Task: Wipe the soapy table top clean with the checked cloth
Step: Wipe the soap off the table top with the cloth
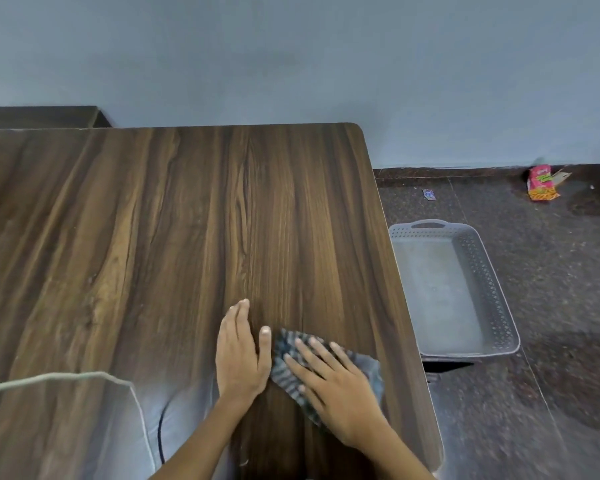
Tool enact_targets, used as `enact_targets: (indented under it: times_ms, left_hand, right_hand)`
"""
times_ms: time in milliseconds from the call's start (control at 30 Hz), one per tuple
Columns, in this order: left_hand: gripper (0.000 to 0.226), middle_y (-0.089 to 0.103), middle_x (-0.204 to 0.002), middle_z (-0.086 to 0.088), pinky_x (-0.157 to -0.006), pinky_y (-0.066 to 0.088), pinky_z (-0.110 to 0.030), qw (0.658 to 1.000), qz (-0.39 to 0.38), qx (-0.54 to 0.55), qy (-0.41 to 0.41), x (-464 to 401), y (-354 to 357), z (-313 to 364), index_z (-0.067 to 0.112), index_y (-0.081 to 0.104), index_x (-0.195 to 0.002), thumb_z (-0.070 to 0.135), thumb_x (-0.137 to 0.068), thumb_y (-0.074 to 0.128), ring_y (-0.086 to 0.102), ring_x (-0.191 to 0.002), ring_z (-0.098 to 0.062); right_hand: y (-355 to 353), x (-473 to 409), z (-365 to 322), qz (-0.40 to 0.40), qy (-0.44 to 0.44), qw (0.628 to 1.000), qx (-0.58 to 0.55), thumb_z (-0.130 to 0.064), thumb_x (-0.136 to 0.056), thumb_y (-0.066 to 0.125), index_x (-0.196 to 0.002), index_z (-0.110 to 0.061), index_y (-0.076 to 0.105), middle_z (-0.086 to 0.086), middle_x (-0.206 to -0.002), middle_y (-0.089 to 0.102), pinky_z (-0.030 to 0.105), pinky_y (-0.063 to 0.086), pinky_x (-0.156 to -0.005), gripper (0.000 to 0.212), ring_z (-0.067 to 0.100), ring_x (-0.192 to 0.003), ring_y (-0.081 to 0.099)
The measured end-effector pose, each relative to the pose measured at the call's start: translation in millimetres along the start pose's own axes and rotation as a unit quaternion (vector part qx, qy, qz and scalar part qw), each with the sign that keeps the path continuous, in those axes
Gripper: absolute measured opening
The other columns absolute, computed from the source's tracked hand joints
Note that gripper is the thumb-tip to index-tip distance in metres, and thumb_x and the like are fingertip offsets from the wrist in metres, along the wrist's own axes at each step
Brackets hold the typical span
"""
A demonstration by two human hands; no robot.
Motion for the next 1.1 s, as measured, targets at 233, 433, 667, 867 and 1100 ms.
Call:
enact_targets:
  times_ms: [233, 433, 667, 867, 1100]
  left_hand:
    - [0.065, 0.051, -0.136, -0.007, -0.109, 0.033, -0.042, 0.998, -0.042, -0.029, 0.029, 3.4, 4.6, 3.8, 0.008, 0.047, -0.132, 0.050, -0.096, 0.014, 0.040, -0.131, -0.022]
    - [0.056, 0.050, -0.136, -0.007, -0.109, 0.030, -0.032, 0.999, -0.041, 0.016, 0.029, 10.3, -2.7, -7.6, 0.007, 0.046, -0.133, 0.042, -0.095, 0.023, 0.040, -0.131, -0.018]
    - [0.058, 0.049, -0.137, -0.013, -0.110, 0.028, -0.034, 0.999, -0.026, 0.038, 0.001, 21.1, -19.1, -30.6, 0.004, 0.044, -0.133, 0.041, -0.094, 0.023, 0.039, -0.131, -0.023]
    - [0.059, 0.039, -0.146, -0.005, -0.116, 0.014, -0.038, 0.989, -0.087, -0.076, 0.088, 64.5, -7.0, -11.3, 0.010, 0.044, -0.136, 0.046, -0.092, 0.028, 0.024, -0.139, -0.018]
    - [0.055, 0.039, -0.146, -0.004, -0.114, 0.020, -0.035, 0.990, -0.089, -0.083, 0.067, 89.1, -5.2, -9.5, 0.010, 0.043, -0.136, 0.038, -0.096, 0.019, 0.027, -0.139, -0.018]
  right_hand:
    - [-11.9, 27.9, 94.0, 0.078, 0.362, 0.927, -0.065, -0.040, -0.099, 0.009, -0.144, -0.018, 0.031, 0.006, -0.148, 0.036, 0.044, 0.023, -0.112, 0.055, 0.025, -0.139, 0.028]
    - [-33.6, -83.1, 78.3, 0.066, 0.379, 0.918, -0.093, -0.032, -0.100, 0.019, -0.149, -0.013, 0.009, 0.009, -0.157, 0.010, 0.043, 0.007, -0.115, 0.053, 0.027, -0.144, 0.010]
    - [-5.4, -27.0, -64.6, 0.011, 0.049, 0.997, -0.051, -0.035, -0.095, 0.030, -0.141, -0.020, 0.037, 0.001, -0.146, 0.040, 0.042, 0.024, -0.111, 0.049, 0.019, -0.136, 0.035]
    - [16.0, 61.5, -47.2, 0.013, 0.059, 0.998, -0.011, -0.036, -0.099, 0.022, -0.141, -0.025, 0.034, -0.004, -0.146, 0.040, 0.036, 0.013, -0.113, 0.046, 0.014, -0.135, 0.034]
    - [17.8, 142.1, 41.8, 0.098, 0.354, 0.928, -0.057, -0.039, -0.100, 0.010, -0.143, -0.009, 0.031, 0.009, -0.148, 0.033, 0.040, 0.015, -0.112, 0.057, 0.027, -0.137, 0.031]
Point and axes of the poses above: each hand's wrist, its own x-axis away from the middle knuckle, its own y-axis out of the palm, z = x × y, the point moved 6 cm from there along -x, towards the middle knuckle
